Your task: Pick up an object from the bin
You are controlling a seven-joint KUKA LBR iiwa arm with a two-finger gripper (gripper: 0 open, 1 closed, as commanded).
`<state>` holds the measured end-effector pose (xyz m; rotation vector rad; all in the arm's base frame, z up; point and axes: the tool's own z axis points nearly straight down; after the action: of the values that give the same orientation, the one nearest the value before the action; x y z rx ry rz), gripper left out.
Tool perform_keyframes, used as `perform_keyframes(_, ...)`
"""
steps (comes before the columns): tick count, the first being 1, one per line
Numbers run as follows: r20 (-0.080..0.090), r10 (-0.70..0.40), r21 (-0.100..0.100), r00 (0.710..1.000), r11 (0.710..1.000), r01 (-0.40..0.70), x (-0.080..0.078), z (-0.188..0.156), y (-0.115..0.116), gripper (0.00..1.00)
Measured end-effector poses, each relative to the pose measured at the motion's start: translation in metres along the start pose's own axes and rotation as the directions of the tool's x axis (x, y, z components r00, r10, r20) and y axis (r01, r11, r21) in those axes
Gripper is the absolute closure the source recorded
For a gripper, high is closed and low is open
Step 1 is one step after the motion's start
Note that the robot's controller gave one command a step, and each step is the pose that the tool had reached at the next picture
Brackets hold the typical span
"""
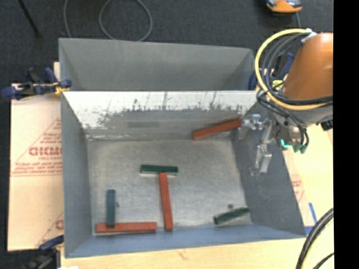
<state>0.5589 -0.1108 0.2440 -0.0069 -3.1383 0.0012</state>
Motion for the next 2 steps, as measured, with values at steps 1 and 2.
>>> perform_keyframes(1, -0.008, 0.037, -0.003, 0.999, 0.999, -0.037, 0.081, 0.089, 0.054, 0.00)
perform_keyframes(2, 0.009, 0.210, -0.003, 0.978, 0.978, -0.210, 0.036, 0.067, 0.058, 0.00)
